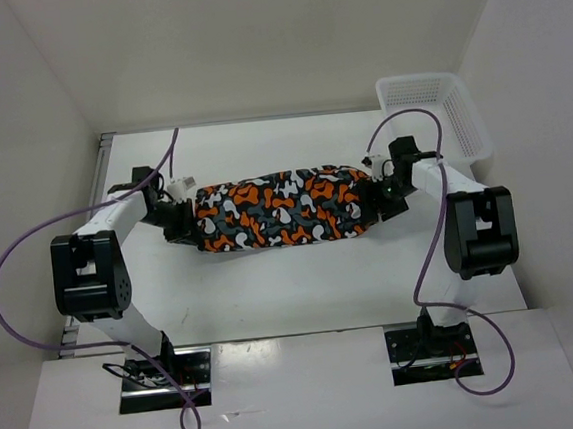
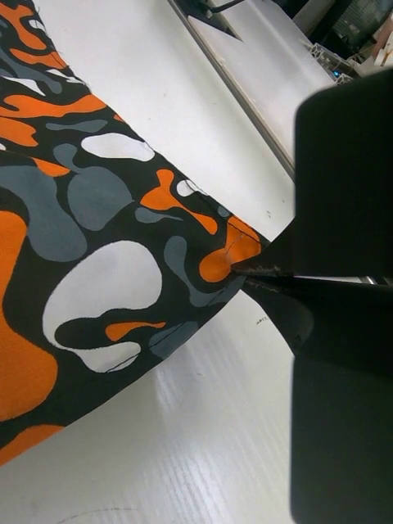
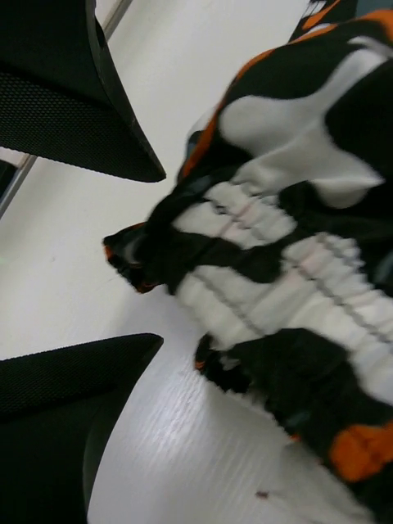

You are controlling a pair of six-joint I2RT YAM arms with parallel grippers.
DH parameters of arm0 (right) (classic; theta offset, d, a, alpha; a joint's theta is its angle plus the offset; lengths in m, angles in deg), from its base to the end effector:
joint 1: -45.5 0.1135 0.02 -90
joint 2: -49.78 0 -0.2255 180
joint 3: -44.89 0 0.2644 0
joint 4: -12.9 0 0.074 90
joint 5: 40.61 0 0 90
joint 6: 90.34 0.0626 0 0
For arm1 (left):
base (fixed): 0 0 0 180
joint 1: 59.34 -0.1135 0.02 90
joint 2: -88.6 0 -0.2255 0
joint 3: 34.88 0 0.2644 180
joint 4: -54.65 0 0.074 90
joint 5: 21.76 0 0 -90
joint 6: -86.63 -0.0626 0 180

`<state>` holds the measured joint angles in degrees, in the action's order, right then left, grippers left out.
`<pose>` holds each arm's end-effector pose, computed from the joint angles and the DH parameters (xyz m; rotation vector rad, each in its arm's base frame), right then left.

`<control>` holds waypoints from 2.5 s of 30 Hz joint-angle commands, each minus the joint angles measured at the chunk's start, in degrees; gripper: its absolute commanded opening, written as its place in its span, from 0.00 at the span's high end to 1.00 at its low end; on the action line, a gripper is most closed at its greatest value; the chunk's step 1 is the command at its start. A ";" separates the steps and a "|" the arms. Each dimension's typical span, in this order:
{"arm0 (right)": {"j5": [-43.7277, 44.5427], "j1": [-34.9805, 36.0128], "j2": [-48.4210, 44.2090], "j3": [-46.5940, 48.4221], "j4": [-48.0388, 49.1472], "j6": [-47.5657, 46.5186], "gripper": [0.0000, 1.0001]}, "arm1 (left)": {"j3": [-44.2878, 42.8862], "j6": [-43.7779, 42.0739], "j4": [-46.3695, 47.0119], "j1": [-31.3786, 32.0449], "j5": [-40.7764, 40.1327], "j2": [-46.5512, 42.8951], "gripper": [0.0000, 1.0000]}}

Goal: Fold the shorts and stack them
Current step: Flatten the shorts out

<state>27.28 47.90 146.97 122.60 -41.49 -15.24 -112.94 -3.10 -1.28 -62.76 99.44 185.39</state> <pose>0.3329 0.0375 0.1223 -0.4942 2.7369 0.4970 0.3321 -0.0126 0.1295 0.0149 2.7662 -0.7613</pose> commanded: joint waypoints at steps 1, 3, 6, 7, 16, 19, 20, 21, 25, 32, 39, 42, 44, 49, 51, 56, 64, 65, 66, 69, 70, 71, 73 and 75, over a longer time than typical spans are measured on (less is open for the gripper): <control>-4.95 0.42 2.47 4.57 1.55 1.27 0.22 | -0.97 -0.27 -2.02 -0.10 1.32 0.76 1.00; -6.28 0.42 4.58 5.88 1.55 1.80 0.31 | -1.50 -0.27 -2.02 -0.10 1.32 0.77 1.00; -6.90 0.42 6.95 6.51 2.07 1.80 0.62 | -1.50 -0.27 -1.50 -0.10 1.32 1.29 1.00; -6.90 0.42 6.96 7.55 2.08 1.80 0.74 | -1.50 -0.27 -1.49 -0.10 1.32 1.29 1.00; -18.66 0.95 16.17 47.15 -0.48 12.29 1.00 | -33.51 -0.27 -2.02 -4.31 -3.60 8.40 1.00; -22.10 0.95 18.30 62.72 6.19 21.71 1.00 | -60.50 -0.27 -2.02 -6.07 -4.13 13.15 1.00; -22.10 0.95 18.30 64.76 7.95 22.71 1.00 | -65.78 -0.27 -2.02 -6.77 -4.13 13.68 1.00; -22.80 0.95 17.34 66.95 7.97 22.72 1.00 | -72.71 -0.27 -2.02 -6.77 -4.13 13.69 1.00; -23.94 0.95 10.15 59.35 7.09 20.53 1.00 | -68.35 -0.27 -4.21 -7.30 -1.86 6.94 1.00; -21.49 1.56 -4.44 26.26 0.34 8.52 1.00 | -28.13 -0.27 -3.59 -5.55 -6.67 -15.48 1.00; -3.83 9.55 -10.96 3.53 -12.50 -16.81 1.00 | -1.54 -0.27 -10.71 -4.40 -14.33 -25.07 1.00; 0.92 11.49 -10.97 -1.48 -16.28 -24.45 1.00 | 3.50 -0.27 -12.82 -2.47 -18.79 -25.07 1.00; 3.63 12.11 -10.97 -3.42 -18.39 -29.11 1.00 | 7.02 -0.27 -12.83 -0.90 -22.74 -24.55 1.00; 10.06 14.74 -10.35 -7.02 -21.04 -31.60 0.95 | 9.66 -0.27 -12.21 1.74 -26.89 -25.68 1.00; 12.00 14.75 -10.87 -7.90 -21.04 -32.21 0.80 | 10.46 -0.27 -12.91 2.28 -29.09 -26.30 1.00; 13.14 15.54 -13.16 -6.17 -24.28 -32.82 0.29 | 12.74 -0.27 -18.79 6.05 -30.76 -30.25 0.78; 16.15 15.54 -19.93 6.67 -28.99 -31.62 0.15 | -0.69 -0.27 -23.93 6.06 -23.65 -33.27 0.39; 14.13 15.54 -18.97 9.64 -25.82 -28.90 0.15 | -1.58 -0.27 -19.64 6.06 -23.64 -32.03 0.32; 10.72 15.54 -17.49 11.06 -22.30 -25.31 0.15 | -1.59 -0.27 -8.37 6.06 -24.69 -28.71 0.32; 9.98 15.54 -9.05 15.46 -5.79 -11.33 0.10 | -1.84 -0.27 10.74 7.98 -28.46 -17.76 0.30; 10.94 15.54 -5.20 17.04 1.30 -5.38 0.10 | -3.50 -0.27 12.99 8.60 -29.17 -14.47 0.30; 11.73 14.93 -3.16 18.10 3.46 -3.49 0.10 | -5.35 -0.27 14.06 8.61 -29.18 -11.31 0.30; 14.18 14.23 0.62 21.07 6.54 1.15 0.10 | -8.08 -0.27 15.55 9.22 -29.79 -4.18 0.30; 16.21 13.35 5.89 22.84 10.41 4.59 0.10 | -8.09 -0.27 19.68 10.36 -31.11 -0.14 0.30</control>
<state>40.57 62.61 148.28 142.38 -42.13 -21.71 -119.78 -3.16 10.00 -53.56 70.43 182.29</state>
